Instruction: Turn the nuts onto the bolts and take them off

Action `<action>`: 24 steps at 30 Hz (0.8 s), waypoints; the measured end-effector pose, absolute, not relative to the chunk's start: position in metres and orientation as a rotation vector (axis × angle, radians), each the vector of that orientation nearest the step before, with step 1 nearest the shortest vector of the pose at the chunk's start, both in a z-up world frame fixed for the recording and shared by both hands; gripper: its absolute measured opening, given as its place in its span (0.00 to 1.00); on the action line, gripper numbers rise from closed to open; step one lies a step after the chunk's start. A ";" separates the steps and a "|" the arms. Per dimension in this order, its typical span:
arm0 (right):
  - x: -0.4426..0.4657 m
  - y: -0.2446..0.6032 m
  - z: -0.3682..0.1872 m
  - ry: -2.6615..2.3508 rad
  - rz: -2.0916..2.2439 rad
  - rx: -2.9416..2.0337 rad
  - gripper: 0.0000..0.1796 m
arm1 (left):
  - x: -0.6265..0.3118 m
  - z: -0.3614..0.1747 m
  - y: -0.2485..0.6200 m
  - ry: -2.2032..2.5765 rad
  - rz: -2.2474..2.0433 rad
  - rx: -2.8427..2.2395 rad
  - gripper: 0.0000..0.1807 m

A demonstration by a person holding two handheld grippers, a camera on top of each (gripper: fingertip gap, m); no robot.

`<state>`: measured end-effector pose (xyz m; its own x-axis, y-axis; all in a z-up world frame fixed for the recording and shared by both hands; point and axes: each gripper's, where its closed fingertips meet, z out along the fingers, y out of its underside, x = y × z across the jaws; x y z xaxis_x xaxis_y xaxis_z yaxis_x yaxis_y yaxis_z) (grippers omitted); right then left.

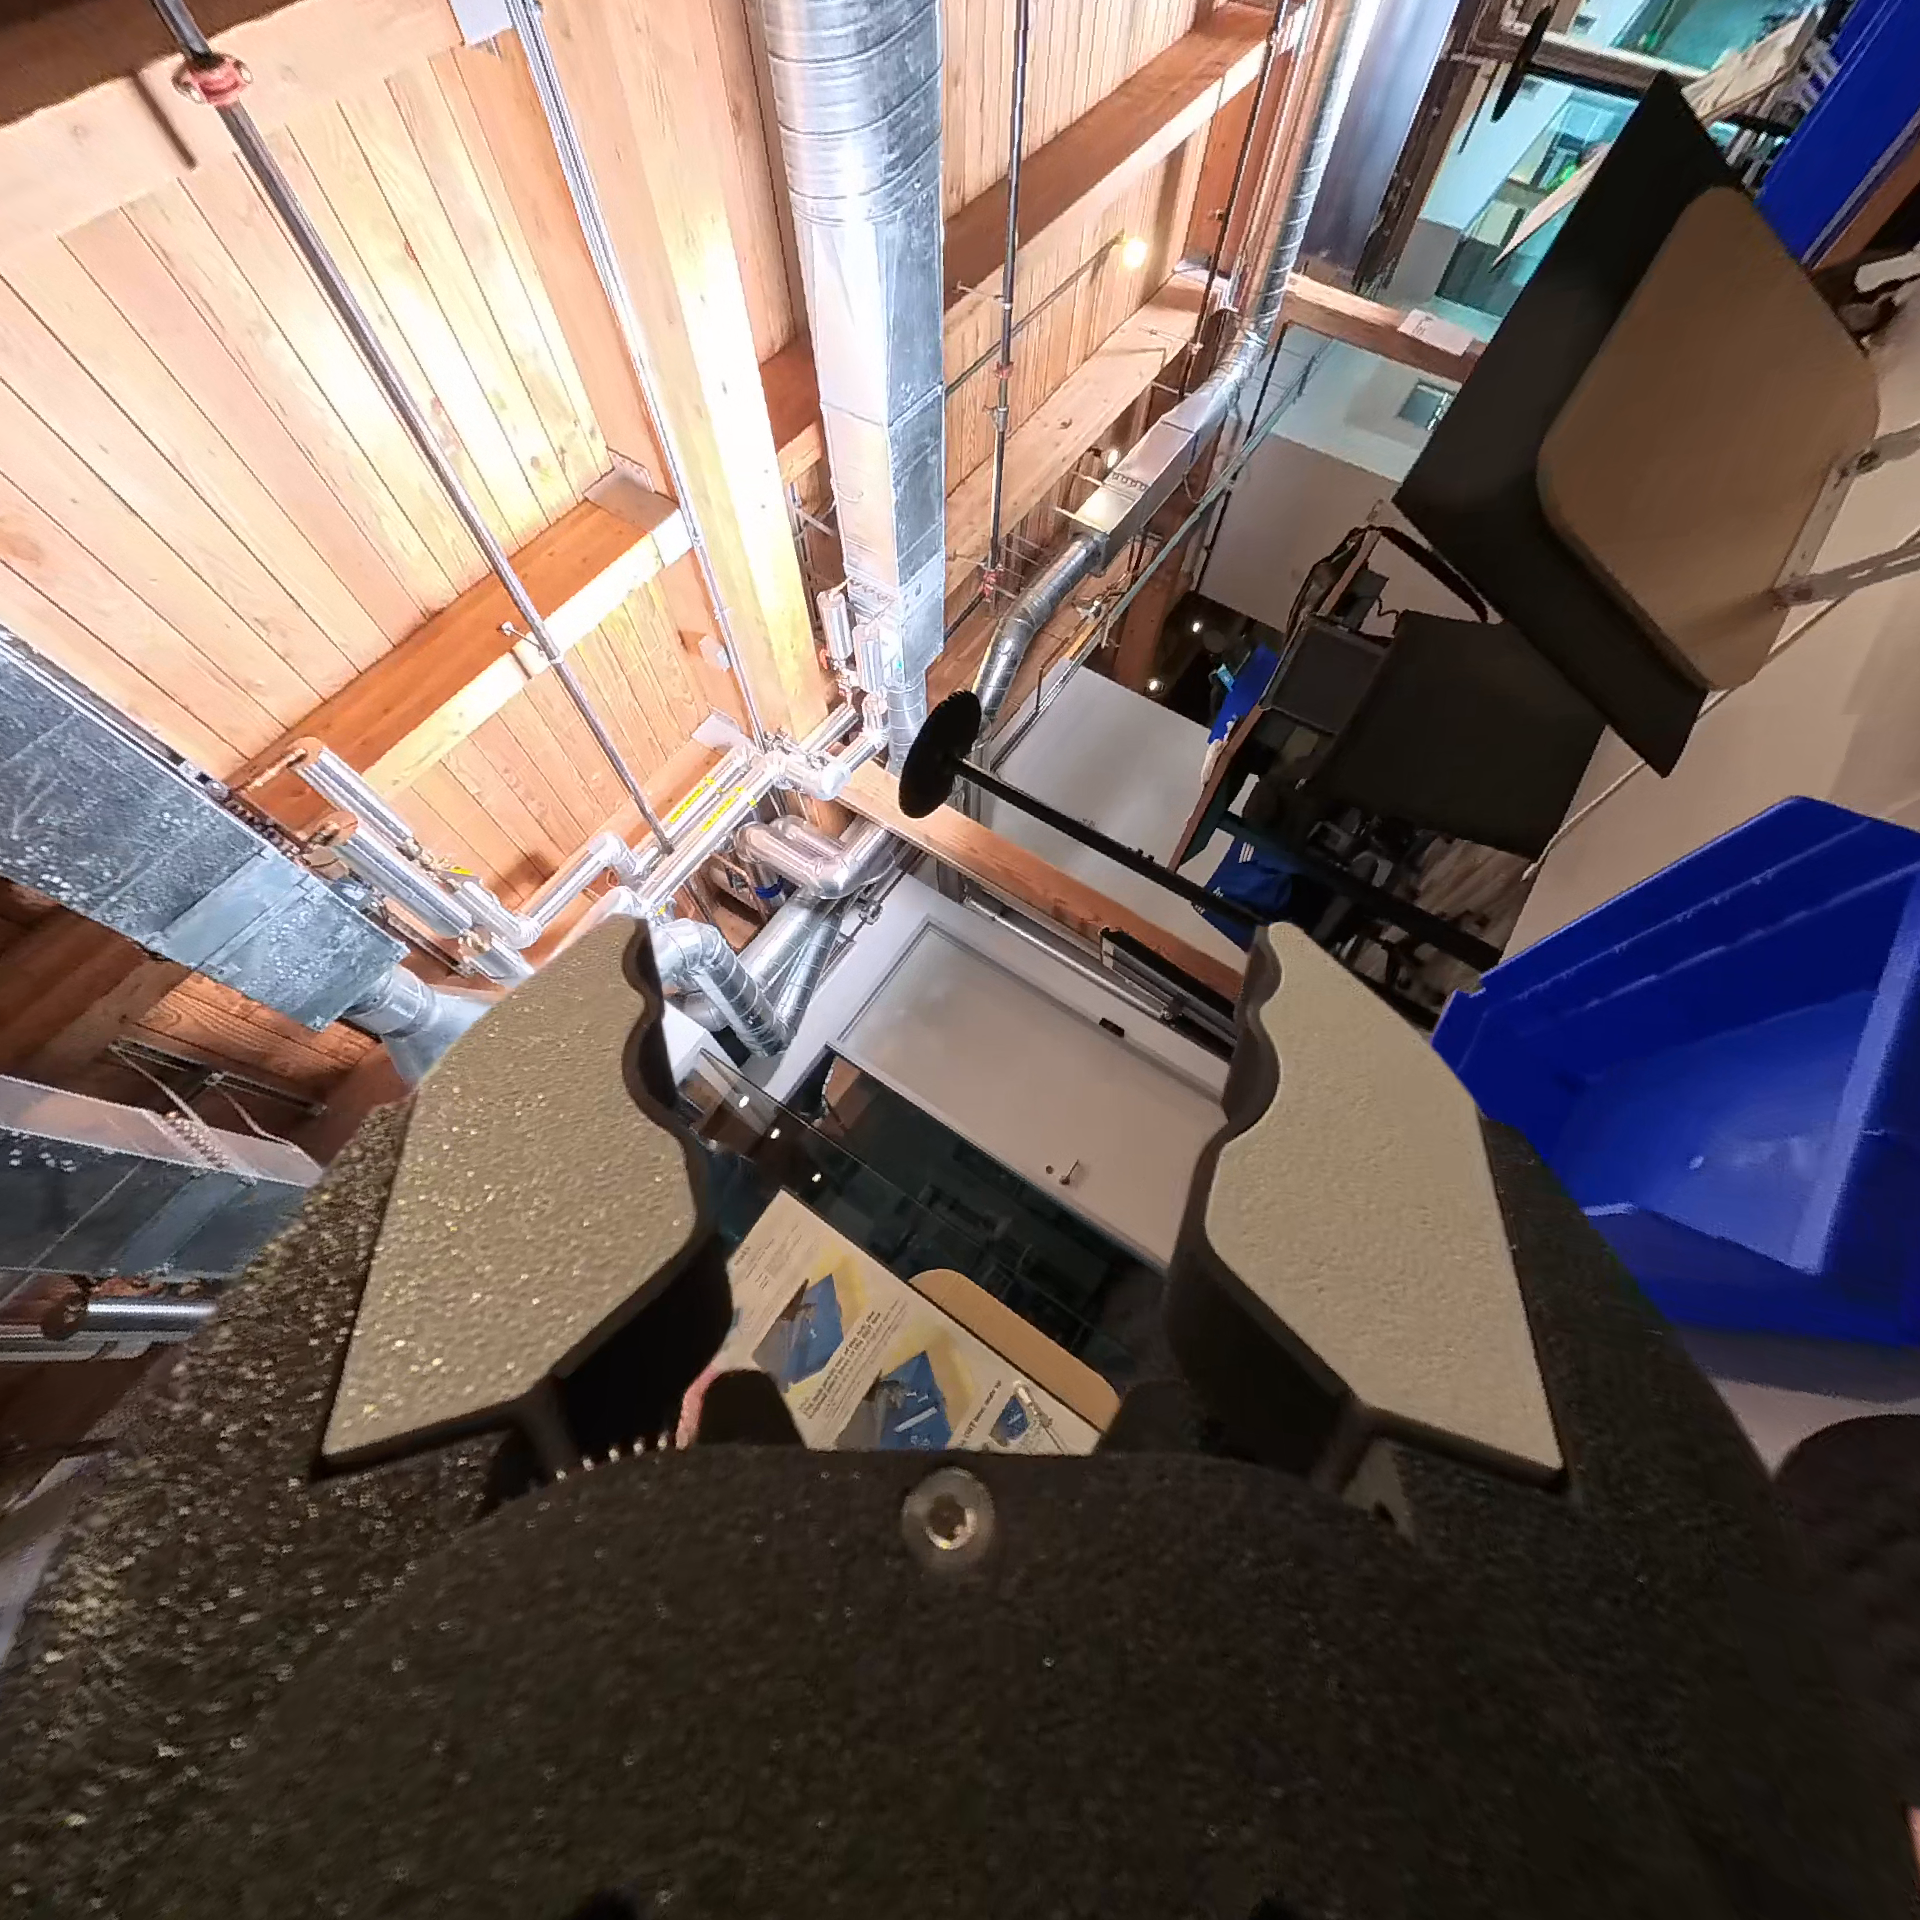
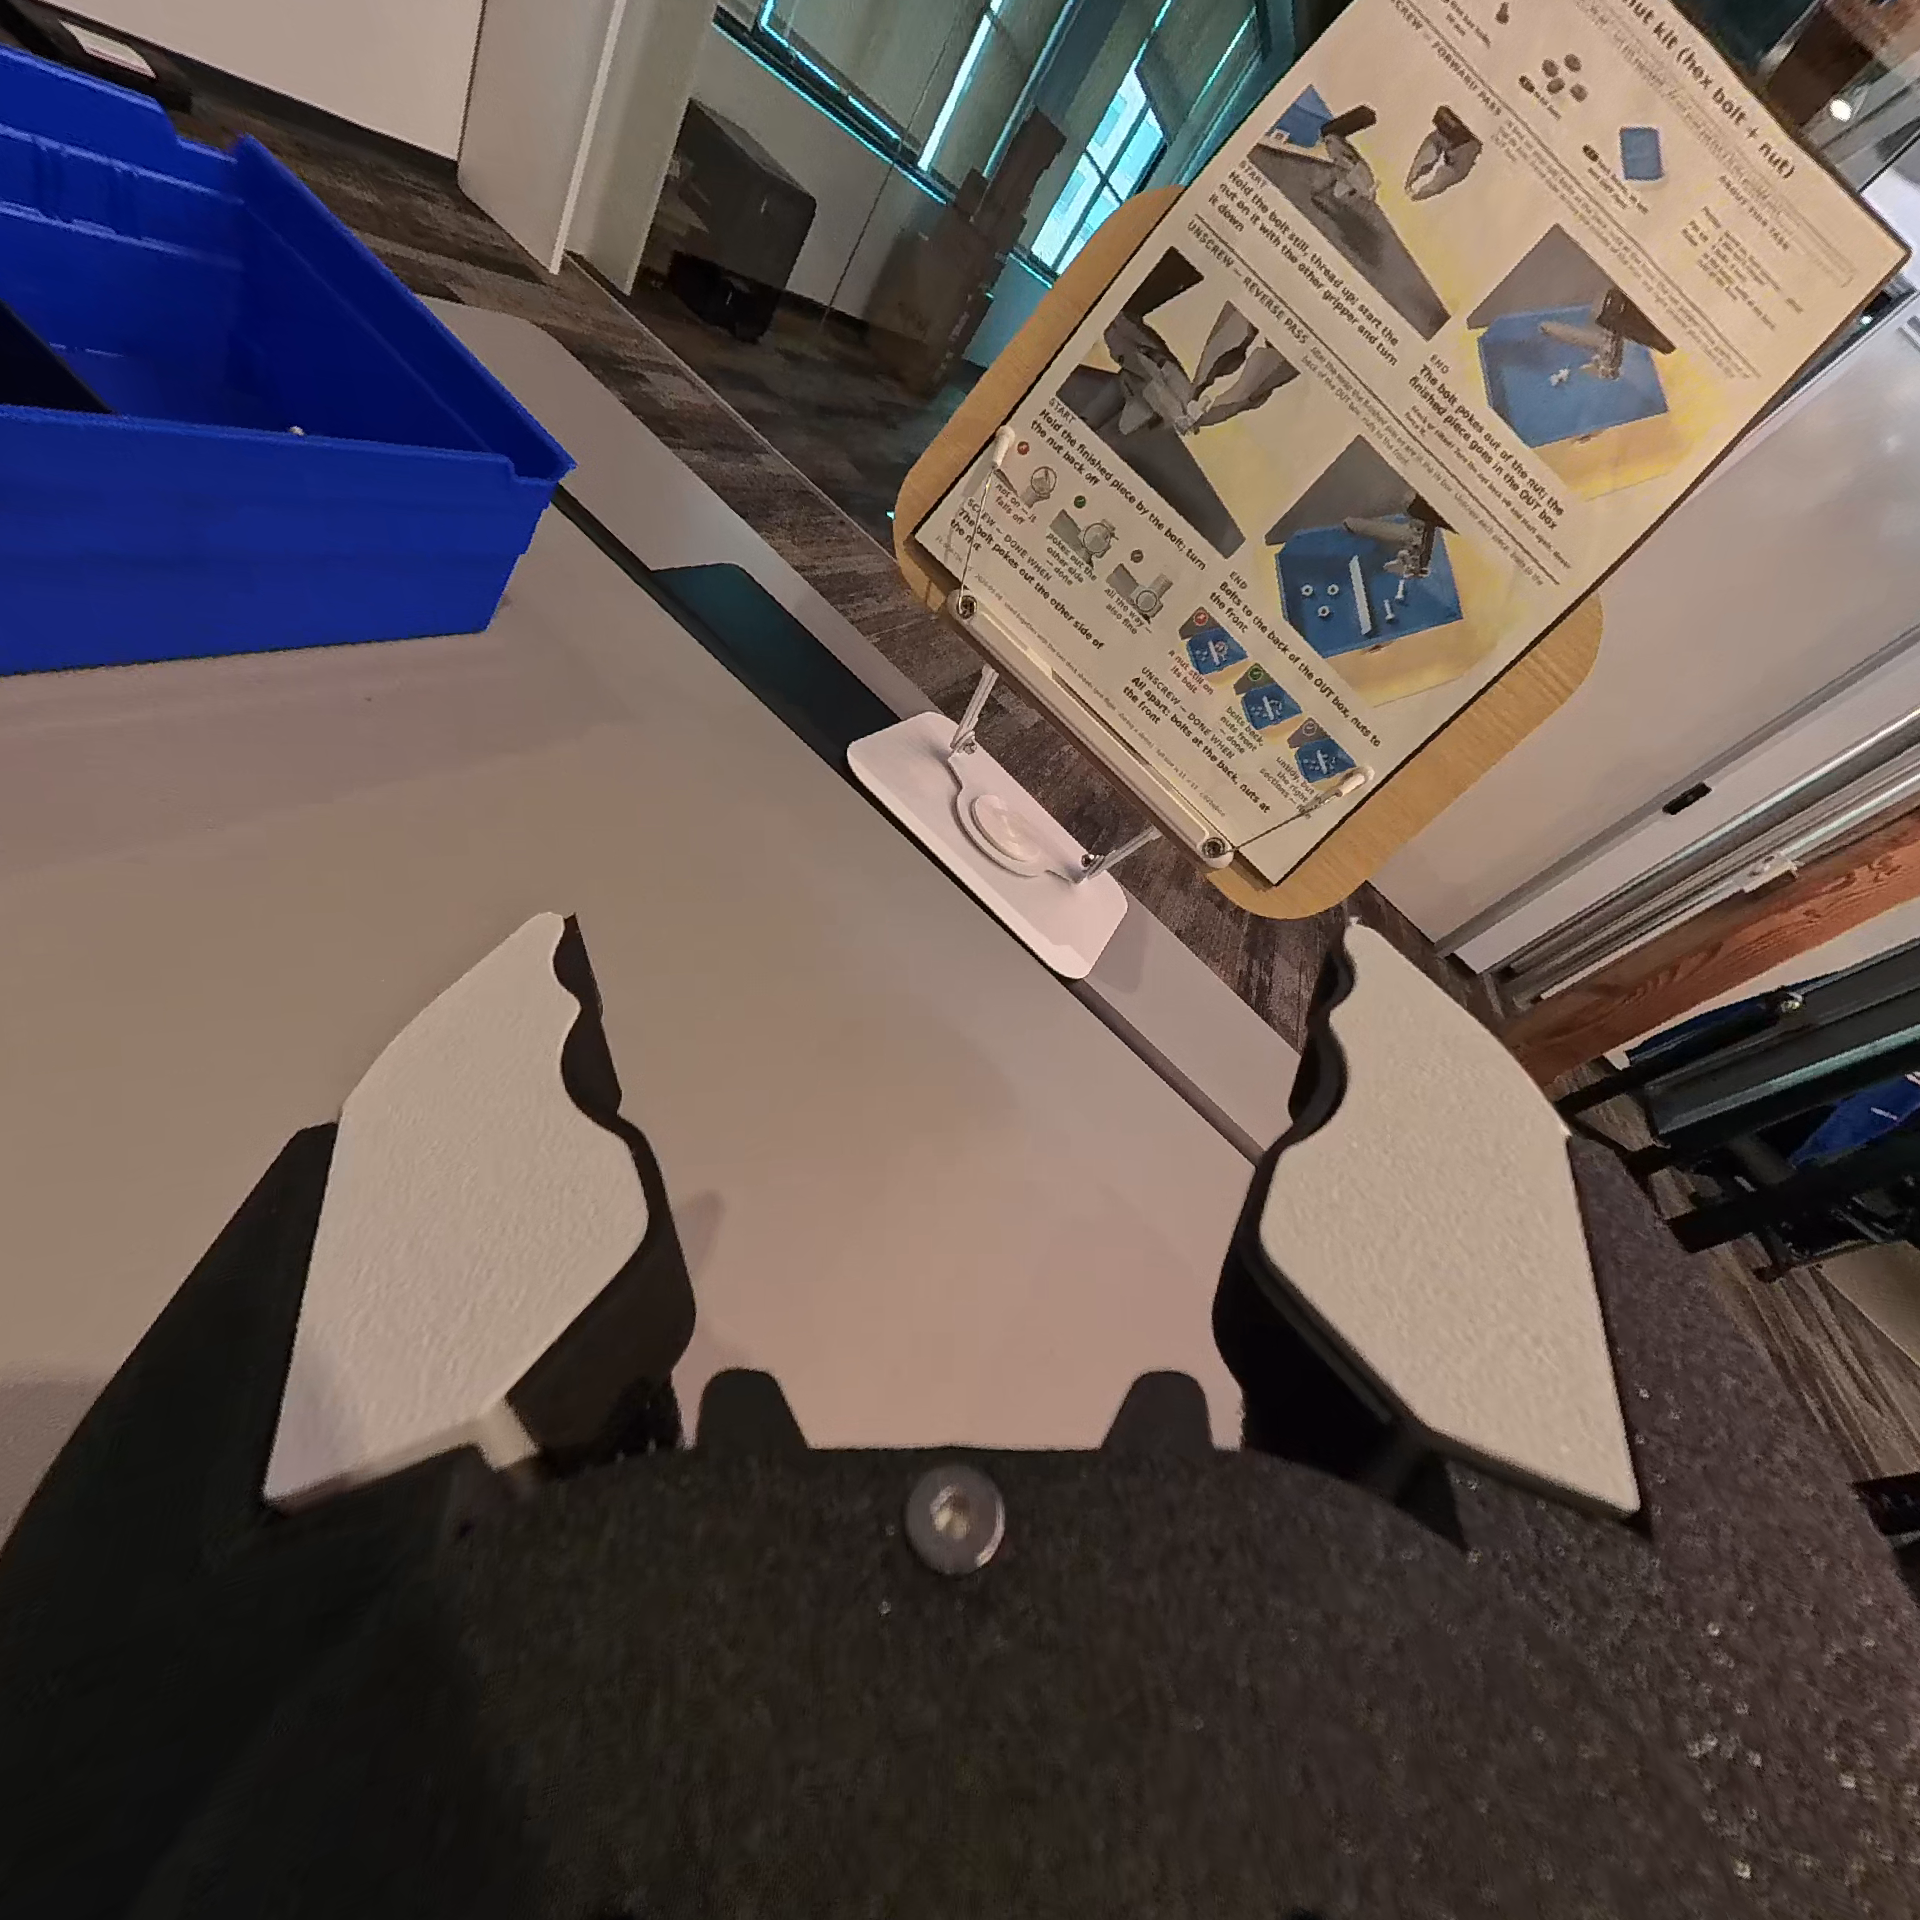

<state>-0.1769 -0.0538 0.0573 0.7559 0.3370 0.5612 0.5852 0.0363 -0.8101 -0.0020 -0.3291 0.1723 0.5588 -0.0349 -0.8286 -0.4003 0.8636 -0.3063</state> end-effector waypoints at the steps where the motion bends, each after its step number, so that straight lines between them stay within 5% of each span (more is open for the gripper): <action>1: -0.176 -0.053 0.057 -0.767 -0.221 -1.573 0.70 | -0.003 0.171 -0.328 0.966 0.214 -0.518 0.58; 6: -0.156 -0.037 0.035 -0.748 -0.199 -1.649 0.70 | -0.045 0.173 -0.290 0.880 0.200 -0.689 0.58; 13: -0.063 -0.004 -0.028 -0.550 -0.101 -1.932 0.69 | -0.231 0.142 -0.156 0.540 0.310 -1.132 0.55; 24: -0.087 -0.036 0.065 -0.536 0.110 -1.638 0.68 | -0.365 0.066 -0.096 0.281 0.088 -1.577 0.47</action>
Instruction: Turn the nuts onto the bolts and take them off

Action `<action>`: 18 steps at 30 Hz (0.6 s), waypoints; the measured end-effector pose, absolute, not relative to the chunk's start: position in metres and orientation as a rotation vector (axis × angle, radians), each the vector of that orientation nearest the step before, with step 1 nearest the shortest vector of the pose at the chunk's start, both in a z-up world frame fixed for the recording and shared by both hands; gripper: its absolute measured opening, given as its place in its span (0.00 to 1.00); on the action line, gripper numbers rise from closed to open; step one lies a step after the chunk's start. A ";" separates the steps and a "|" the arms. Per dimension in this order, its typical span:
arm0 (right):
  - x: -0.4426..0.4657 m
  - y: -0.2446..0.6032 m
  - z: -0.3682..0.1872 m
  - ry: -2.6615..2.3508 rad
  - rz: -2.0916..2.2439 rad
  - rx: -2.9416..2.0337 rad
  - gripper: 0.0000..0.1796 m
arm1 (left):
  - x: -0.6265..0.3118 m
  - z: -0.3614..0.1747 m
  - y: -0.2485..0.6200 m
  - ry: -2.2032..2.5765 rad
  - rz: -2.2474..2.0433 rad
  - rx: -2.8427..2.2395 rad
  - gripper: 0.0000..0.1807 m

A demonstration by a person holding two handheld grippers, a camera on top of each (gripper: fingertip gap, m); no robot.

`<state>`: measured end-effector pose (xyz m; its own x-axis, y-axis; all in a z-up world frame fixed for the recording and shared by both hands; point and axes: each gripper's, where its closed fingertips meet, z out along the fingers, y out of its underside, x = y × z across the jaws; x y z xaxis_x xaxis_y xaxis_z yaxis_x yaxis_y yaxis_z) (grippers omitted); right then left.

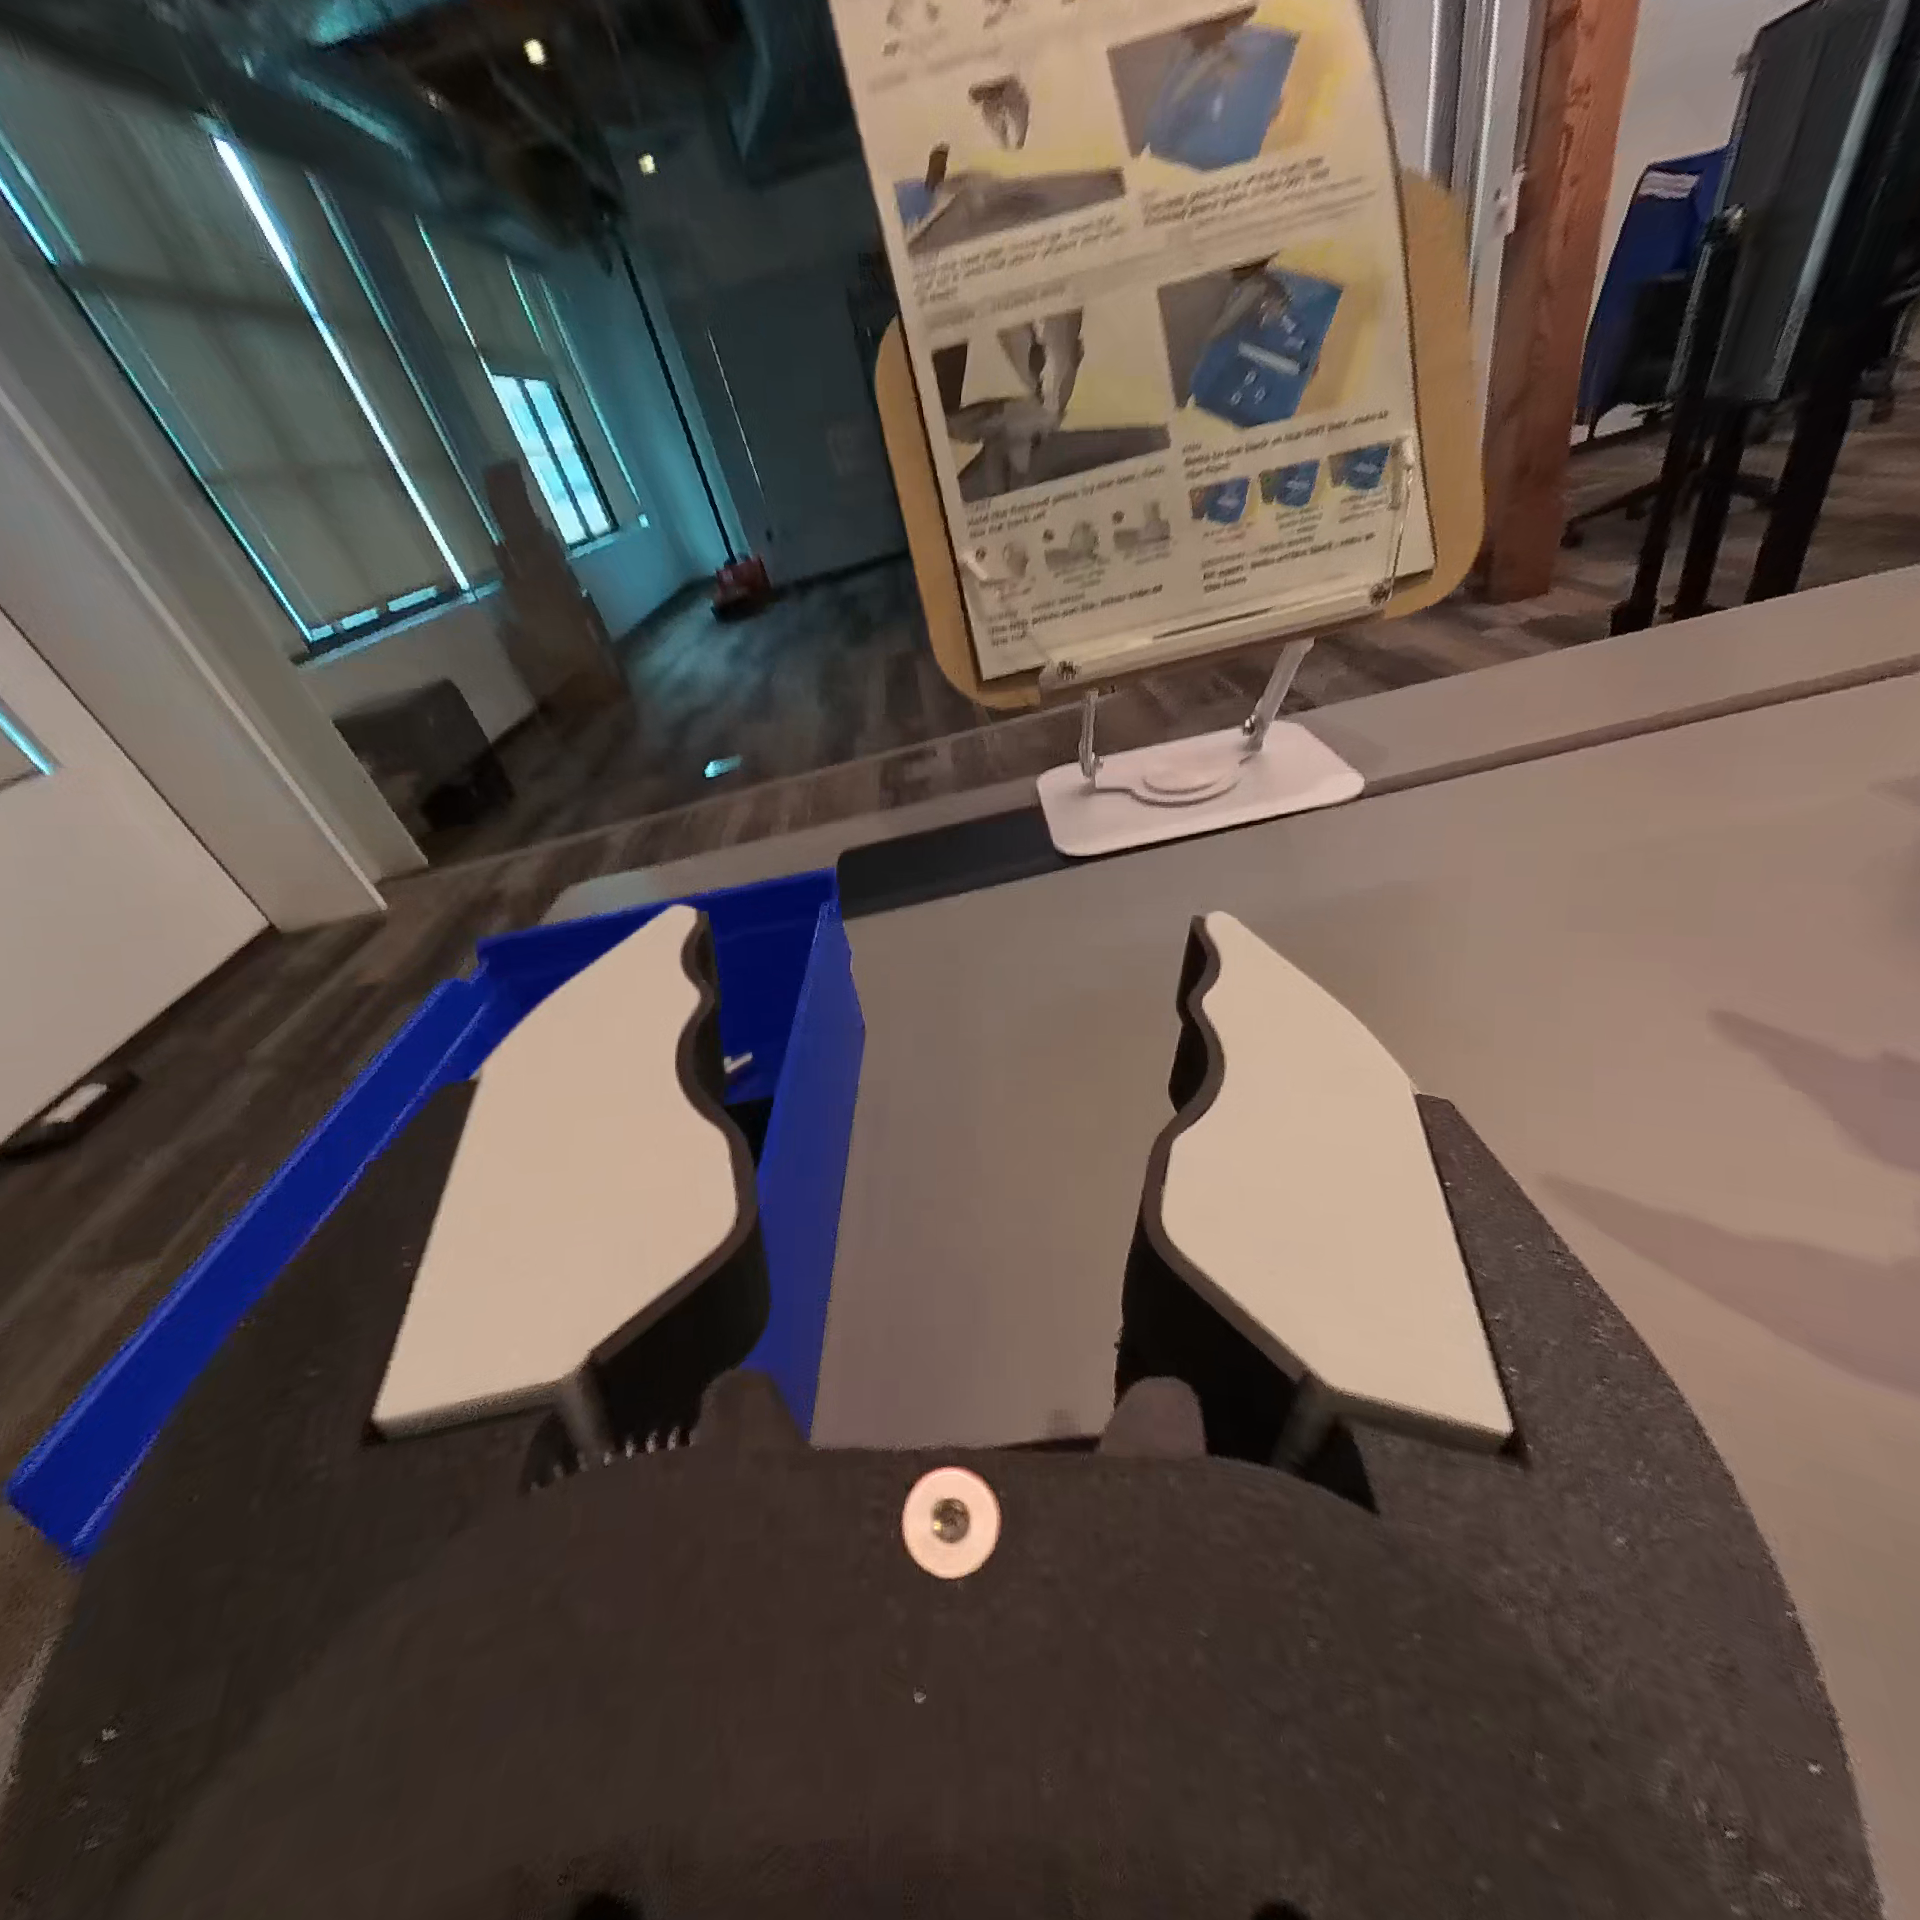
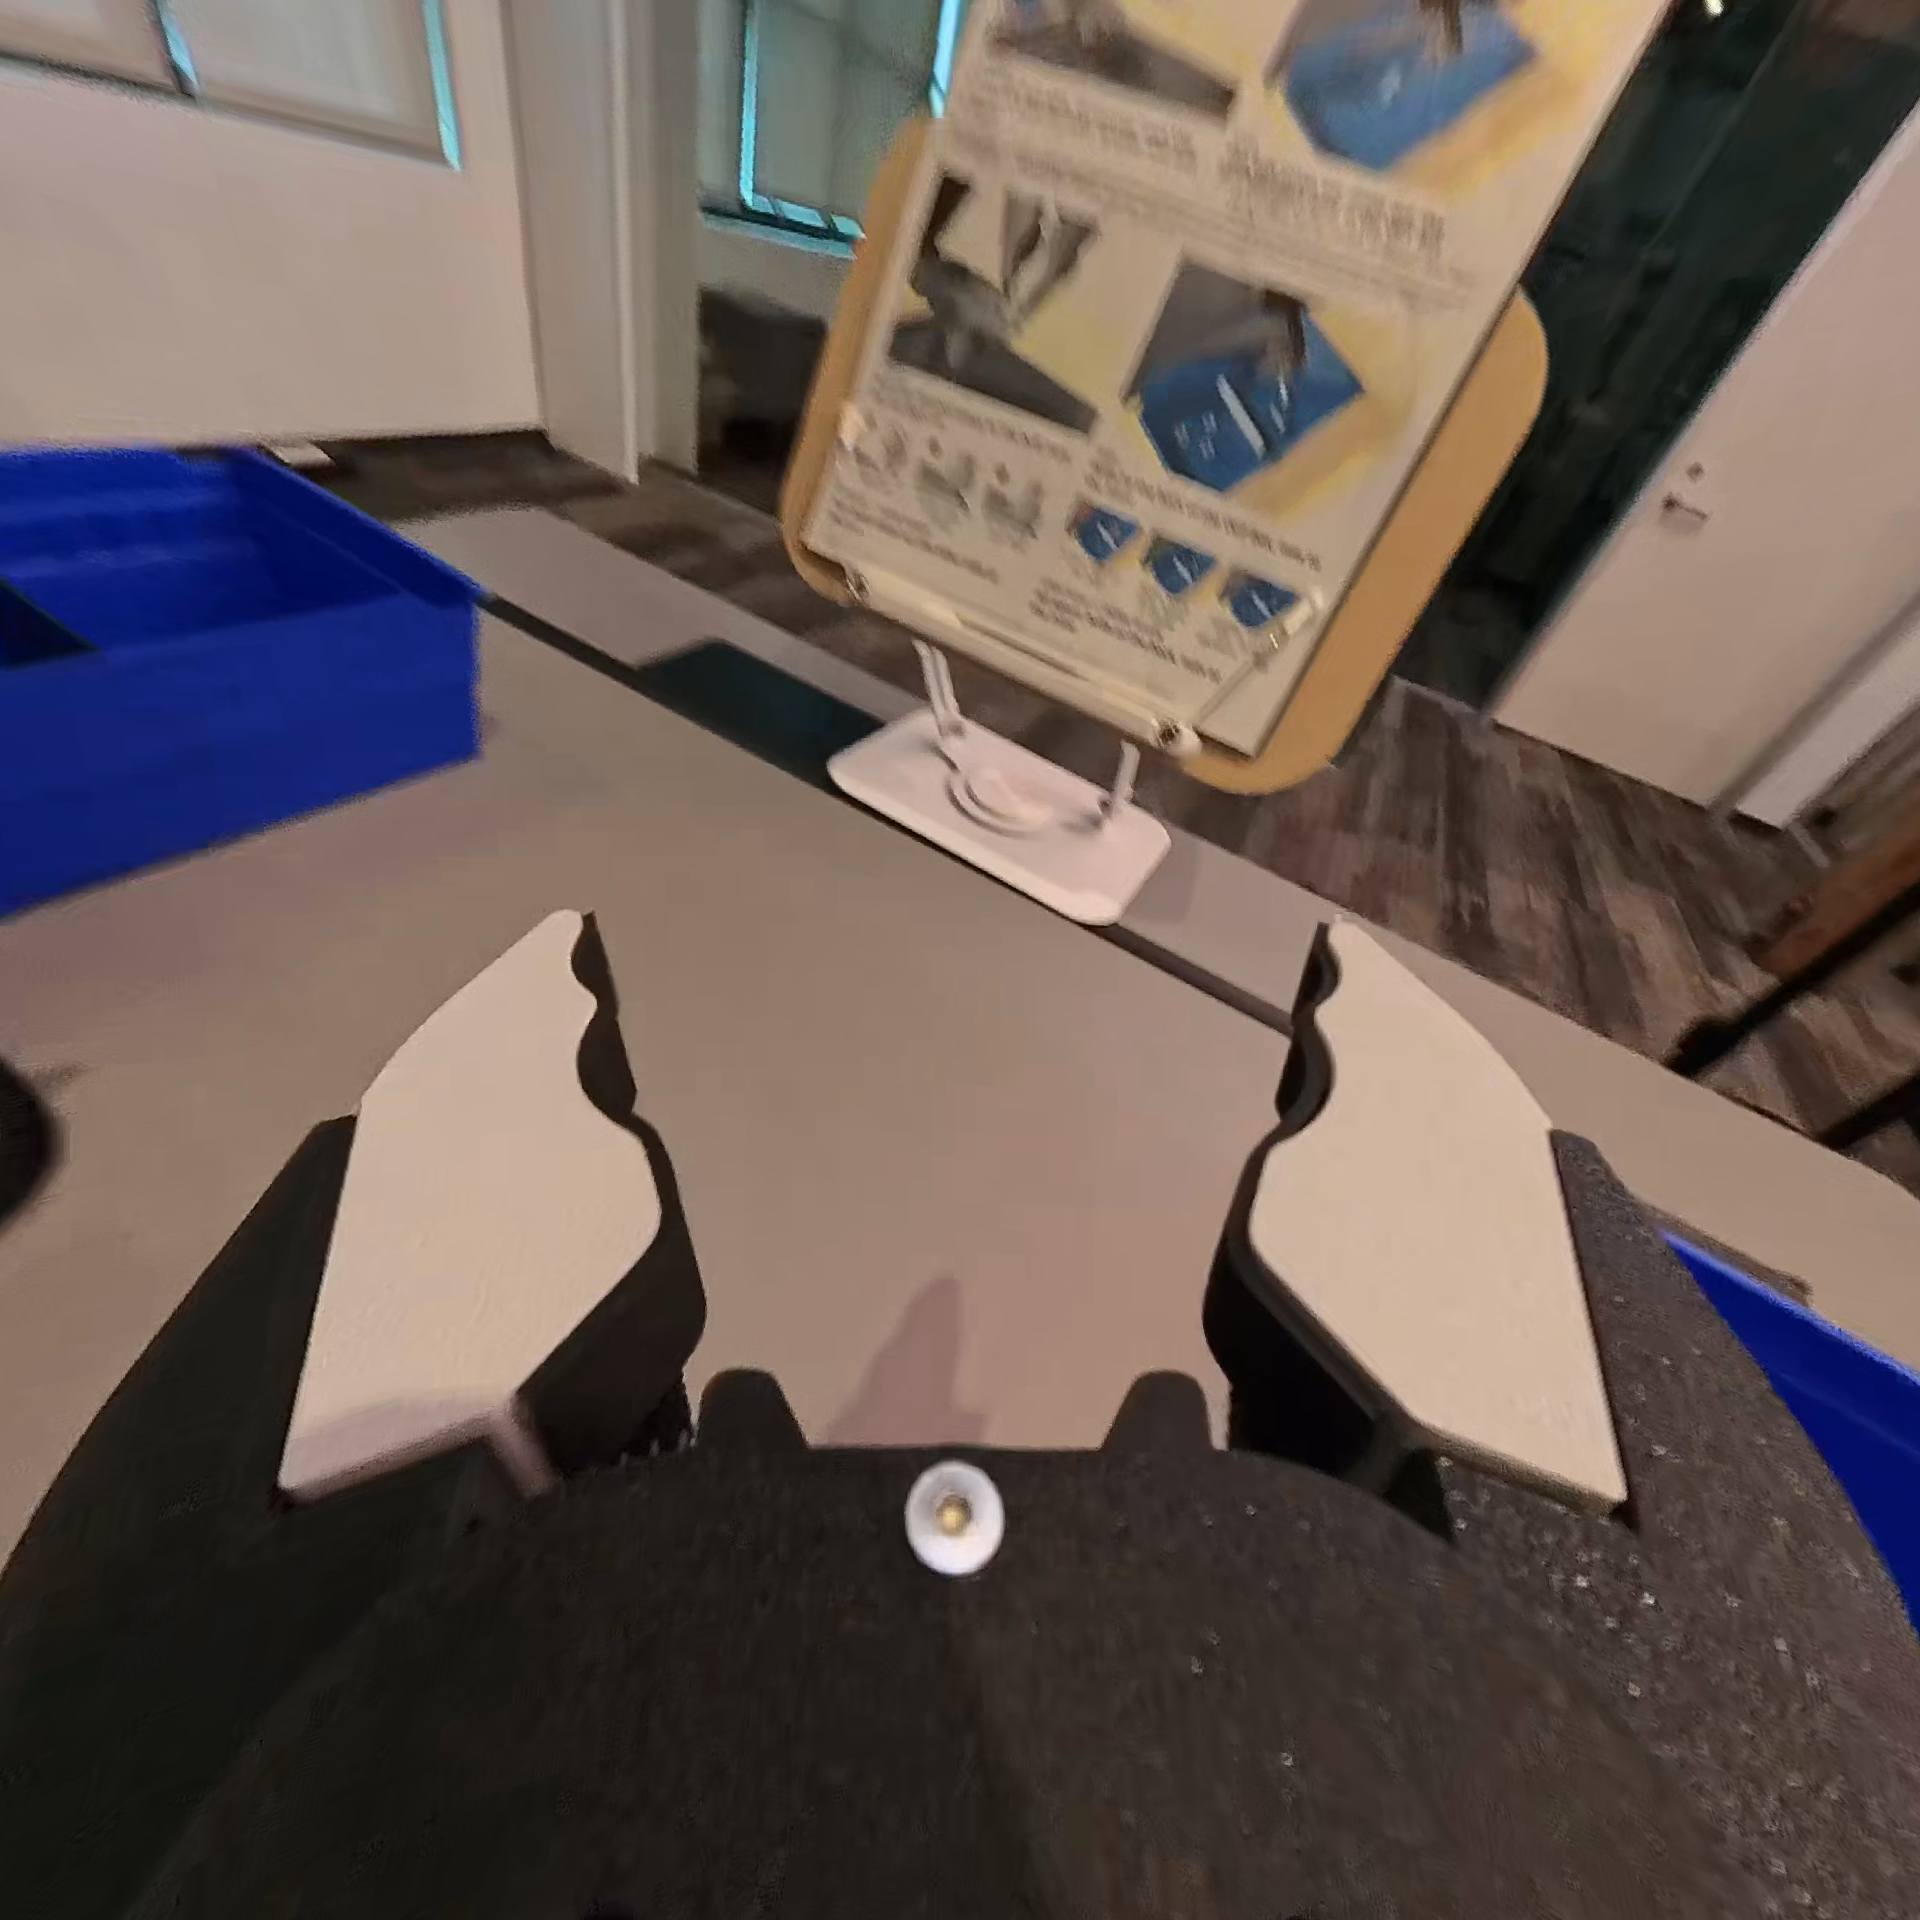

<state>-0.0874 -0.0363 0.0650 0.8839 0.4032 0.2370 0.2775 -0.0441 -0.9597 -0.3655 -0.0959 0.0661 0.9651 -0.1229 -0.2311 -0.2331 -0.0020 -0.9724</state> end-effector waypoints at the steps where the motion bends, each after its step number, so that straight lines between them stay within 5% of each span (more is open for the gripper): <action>1: -0.096 -0.042 0.074 -0.546 0.147 -1.609 0.67 | -0.372 0.062 -0.095 0.276 0.077 -1.602 0.47; 9: -0.130 -0.068 0.102 -0.642 0.282 -1.490 0.61 | -0.449 0.054 -0.098 0.277 0.051 -1.754 0.42; 18: -0.125 -0.040 0.116 -0.693 0.488 -1.470 0.40 | -0.519 0.010 -0.084 0.662 0.059 -2.074 0.16</action>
